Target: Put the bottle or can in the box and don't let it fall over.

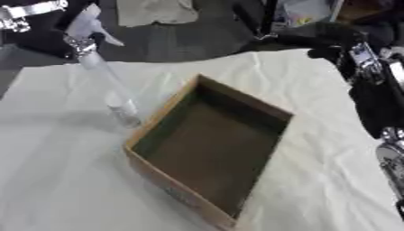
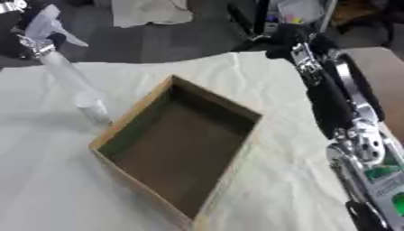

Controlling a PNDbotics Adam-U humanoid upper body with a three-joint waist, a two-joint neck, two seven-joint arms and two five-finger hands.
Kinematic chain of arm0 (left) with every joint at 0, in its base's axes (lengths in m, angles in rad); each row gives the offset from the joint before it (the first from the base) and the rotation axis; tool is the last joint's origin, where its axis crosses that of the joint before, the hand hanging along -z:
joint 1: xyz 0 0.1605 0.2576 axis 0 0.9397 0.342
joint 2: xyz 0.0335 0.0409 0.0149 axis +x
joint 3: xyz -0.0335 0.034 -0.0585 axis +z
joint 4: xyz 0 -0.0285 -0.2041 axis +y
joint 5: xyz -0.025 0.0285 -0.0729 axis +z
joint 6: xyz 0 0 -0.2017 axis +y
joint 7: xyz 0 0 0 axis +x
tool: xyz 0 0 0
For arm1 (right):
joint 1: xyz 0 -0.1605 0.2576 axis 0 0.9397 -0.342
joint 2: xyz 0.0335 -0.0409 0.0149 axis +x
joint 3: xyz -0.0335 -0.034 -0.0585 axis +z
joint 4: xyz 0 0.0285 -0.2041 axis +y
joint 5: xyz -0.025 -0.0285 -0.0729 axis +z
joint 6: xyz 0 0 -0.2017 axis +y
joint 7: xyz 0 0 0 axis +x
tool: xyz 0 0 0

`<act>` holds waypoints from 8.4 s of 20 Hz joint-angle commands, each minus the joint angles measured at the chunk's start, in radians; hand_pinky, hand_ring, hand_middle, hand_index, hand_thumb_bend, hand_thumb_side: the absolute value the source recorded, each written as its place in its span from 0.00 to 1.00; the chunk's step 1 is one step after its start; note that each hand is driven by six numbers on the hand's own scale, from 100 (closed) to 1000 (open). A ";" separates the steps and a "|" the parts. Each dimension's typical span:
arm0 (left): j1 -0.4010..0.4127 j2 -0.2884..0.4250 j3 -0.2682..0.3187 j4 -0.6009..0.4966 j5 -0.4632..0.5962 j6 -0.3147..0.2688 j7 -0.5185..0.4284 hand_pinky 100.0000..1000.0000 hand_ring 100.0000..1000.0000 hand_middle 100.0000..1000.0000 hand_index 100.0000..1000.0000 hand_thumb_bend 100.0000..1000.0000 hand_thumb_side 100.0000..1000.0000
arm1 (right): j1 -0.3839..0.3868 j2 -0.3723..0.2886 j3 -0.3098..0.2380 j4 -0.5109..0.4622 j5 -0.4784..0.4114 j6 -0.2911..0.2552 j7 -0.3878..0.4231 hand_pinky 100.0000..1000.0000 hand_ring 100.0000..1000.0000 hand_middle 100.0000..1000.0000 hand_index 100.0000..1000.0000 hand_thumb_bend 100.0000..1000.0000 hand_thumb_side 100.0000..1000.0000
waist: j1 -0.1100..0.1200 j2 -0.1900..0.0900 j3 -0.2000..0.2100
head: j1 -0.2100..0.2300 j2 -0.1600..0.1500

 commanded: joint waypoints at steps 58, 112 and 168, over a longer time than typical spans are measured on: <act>-0.118 0.022 -0.038 -0.151 0.039 0.033 -0.010 0.57 0.38 0.45 0.43 0.00 0.18 | 0.016 -0.001 -0.001 -0.020 -0.020 0.020 0.002 0.95 0.71 0.75 0.80 0.00 0.65 | 0.036 -0.114 0.029 | -0.035 0.068; -0.044 -0.088 -0.115 -0.180 0.077 0.096 0.049 0.58 0.37 0.45 0.42 0.00 0.30 | -0.036 0.102 0.045 0.037 -0.045 0.055 0.045 0.97 0.70 0.75 0.80 0.00 0.69 | 0.063 -0.125 -0.057 | -0.002 0.139; 0.055 -0.022 -0.074 -0.270 0.260 0.097 0.240 0.85 0.65 0.69 0.62 0.00 0.69 | -0.007 0.078 0.026 0.023 -0.056 0.043 0.018 0.97 0.71 0.75 0.79 0.00 0.69 | 0.046 -0.138 -0.023 | -0.033 0.143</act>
